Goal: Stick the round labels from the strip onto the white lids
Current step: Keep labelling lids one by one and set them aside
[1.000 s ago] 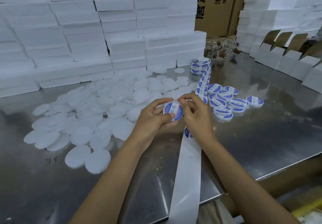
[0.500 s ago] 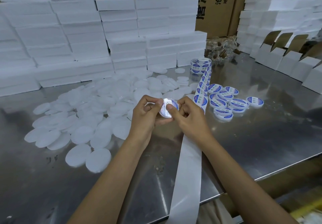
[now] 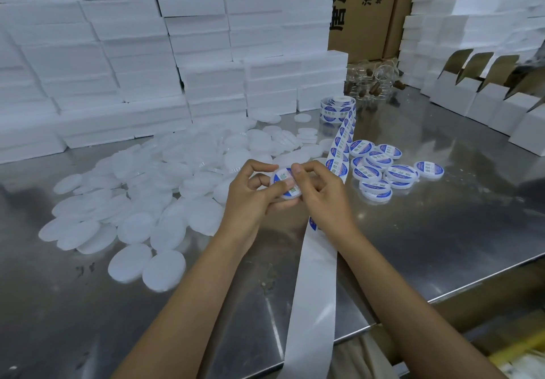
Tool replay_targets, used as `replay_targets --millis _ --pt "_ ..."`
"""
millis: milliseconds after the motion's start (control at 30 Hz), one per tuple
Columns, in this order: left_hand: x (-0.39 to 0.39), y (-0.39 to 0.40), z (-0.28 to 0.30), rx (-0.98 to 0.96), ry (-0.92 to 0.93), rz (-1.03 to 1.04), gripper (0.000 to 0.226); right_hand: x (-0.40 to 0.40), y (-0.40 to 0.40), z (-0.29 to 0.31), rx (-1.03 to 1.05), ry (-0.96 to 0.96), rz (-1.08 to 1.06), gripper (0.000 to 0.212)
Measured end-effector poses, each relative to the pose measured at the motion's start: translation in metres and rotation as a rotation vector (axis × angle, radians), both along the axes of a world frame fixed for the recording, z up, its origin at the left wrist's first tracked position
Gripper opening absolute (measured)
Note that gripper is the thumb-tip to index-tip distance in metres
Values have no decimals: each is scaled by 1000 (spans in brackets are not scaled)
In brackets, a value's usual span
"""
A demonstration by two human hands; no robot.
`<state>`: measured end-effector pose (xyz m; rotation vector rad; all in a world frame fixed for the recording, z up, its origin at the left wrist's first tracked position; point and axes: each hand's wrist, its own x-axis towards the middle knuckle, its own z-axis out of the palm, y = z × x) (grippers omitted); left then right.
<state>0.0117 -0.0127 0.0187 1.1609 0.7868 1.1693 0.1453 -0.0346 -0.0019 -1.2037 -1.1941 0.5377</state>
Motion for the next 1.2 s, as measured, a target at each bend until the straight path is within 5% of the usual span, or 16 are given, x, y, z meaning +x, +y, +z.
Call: replay_targets --millis 367,700,967,1200 --pt "0 7 -8 12 31 64 9 4 1 -4 -38 -75 64 16" --pt "2 4 -9 57 77 -112 45 5 1 -4 16 -101 -45 14" --pt "-4 12 -12 13 70 92 13 2 0 -5 -27 -145 102 23" --pt "2 8 -11 -81 119 -55 29 48 5 -3 -72 -5 -437 31"
